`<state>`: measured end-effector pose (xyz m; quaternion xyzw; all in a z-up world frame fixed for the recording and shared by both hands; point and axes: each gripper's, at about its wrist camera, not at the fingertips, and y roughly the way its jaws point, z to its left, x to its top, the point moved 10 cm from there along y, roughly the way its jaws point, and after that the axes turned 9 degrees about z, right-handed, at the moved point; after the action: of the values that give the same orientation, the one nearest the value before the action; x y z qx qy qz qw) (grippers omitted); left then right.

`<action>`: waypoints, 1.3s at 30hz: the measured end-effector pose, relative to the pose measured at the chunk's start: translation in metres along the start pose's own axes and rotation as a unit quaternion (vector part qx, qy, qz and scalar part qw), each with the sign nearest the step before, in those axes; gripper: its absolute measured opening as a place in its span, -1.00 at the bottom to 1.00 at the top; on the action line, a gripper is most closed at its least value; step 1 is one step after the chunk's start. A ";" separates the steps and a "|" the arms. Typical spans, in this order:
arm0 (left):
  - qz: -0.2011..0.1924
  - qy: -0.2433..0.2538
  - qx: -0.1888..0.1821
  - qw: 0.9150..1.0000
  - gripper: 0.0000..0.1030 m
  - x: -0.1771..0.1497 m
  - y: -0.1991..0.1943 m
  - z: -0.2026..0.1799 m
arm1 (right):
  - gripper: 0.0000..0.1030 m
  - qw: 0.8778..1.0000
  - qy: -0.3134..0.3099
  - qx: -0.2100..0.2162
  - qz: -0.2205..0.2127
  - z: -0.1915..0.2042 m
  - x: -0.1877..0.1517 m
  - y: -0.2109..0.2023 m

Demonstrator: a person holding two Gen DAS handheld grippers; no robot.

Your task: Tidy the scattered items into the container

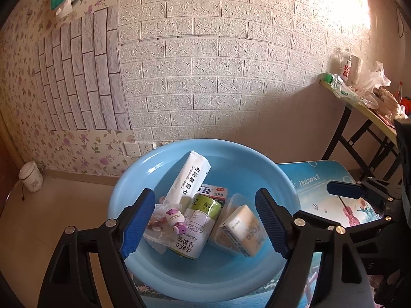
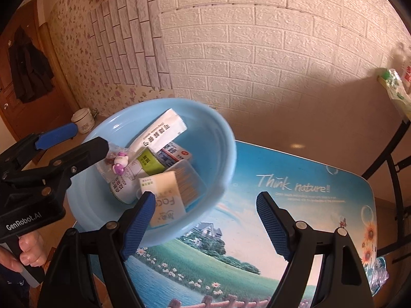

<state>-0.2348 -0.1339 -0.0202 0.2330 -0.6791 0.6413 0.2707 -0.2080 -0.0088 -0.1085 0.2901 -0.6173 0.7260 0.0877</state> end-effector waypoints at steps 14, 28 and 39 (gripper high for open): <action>0.035 0.024 -0.007 0.999 0.81 0.003 -0.007 -0.060 | 0.60 0.996 0.082 -0.042 -0.004 -0.068 -0.007 -0.048; 0.073 0.035 -0.029 0.996 0.85 0.012 0.005 -0.123 | 0.63 0.990 0.112 -0.076 0.023 -0.127 -0.023 -0.073; 0.097 0.043 -0.037 0.994 0.85 0.019 0.016 -0.160 | 0.64 0.986 0.129 -0.097 0.032 -0.167 -0.030 -0.089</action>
<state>-0.2484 0.0274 -0.0141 0.1283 -0.7093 0.6486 0.2444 -0.1927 0.1756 -0.0606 0.1642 -0.6775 0.6963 0.1711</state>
